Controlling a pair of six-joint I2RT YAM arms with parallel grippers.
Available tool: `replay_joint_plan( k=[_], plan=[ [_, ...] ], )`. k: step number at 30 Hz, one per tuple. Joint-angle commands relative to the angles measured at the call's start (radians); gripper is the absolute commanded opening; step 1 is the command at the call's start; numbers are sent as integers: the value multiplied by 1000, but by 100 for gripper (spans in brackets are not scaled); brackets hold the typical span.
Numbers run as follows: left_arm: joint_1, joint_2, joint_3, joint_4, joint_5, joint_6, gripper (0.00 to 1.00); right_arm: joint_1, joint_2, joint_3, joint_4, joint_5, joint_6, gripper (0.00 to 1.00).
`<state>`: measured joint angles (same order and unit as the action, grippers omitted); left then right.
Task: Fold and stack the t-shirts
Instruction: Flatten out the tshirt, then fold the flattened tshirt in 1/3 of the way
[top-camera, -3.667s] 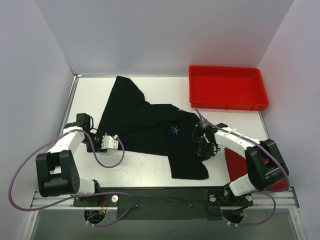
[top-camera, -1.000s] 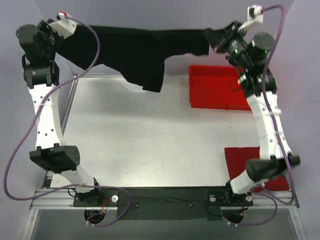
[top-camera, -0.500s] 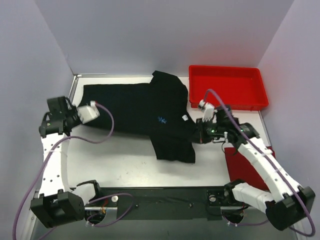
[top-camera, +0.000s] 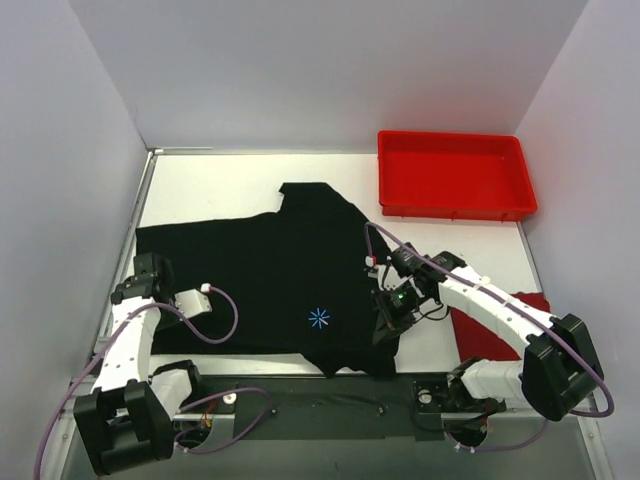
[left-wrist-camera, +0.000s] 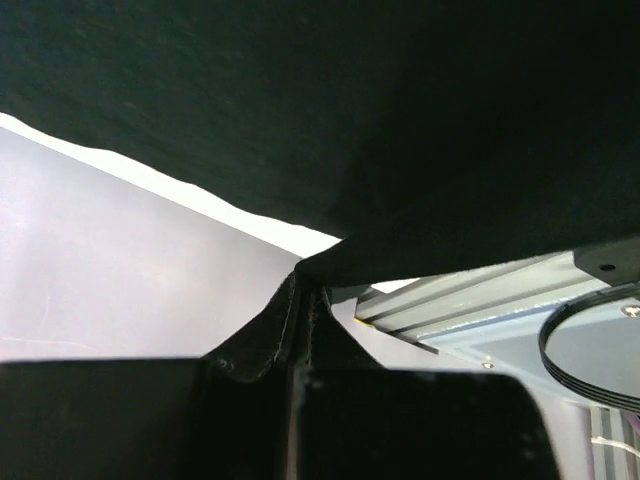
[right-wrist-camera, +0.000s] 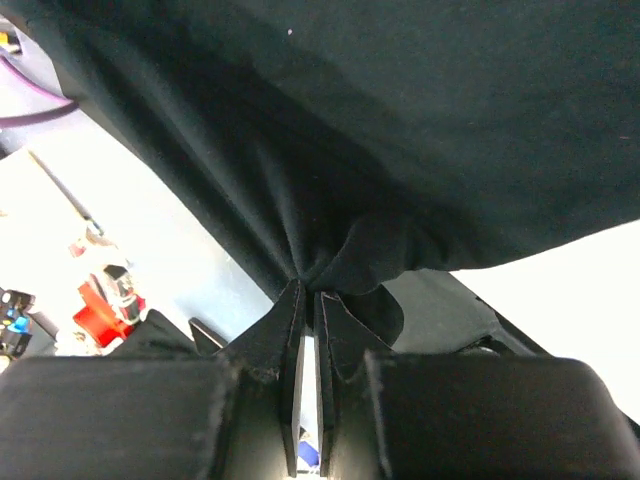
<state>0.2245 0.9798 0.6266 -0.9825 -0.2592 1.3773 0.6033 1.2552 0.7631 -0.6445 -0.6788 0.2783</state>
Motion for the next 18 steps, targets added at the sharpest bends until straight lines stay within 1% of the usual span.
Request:
replay_joint_plan(
  k=[1,2,3,4,6,9,11,14,18],
  plan=[
    [7,43,25,139,-23,-7,0,-117,18,79,-77,-13,-44,0],
    [6,55,42,204,-12,-26,0,-138,44,96,-49,8,-42,0],
    [4,89,54,234,-12,-37,0,-176,84,128,-31,18,-45,0],
    [4,129,80,275,-5,-59,0,-184,105,165,-2,36,-53,0],
    [3,187,134,298,18,-89,0,-191,180,232,44,70,-86,0],
    [4,255,177,298,25,-103,0,-192,339,335,54,119,-129,0],
    [3,295,180,314,17,-106,0,-197,415,407,45,180,-131,0],
    [4,330,185,324,6,-106,0,-203,481,501,54,220,-131,0],
    [6,365,185,326,2,-110,0,-203,552,576,51,234,-154,0]
  ],
)
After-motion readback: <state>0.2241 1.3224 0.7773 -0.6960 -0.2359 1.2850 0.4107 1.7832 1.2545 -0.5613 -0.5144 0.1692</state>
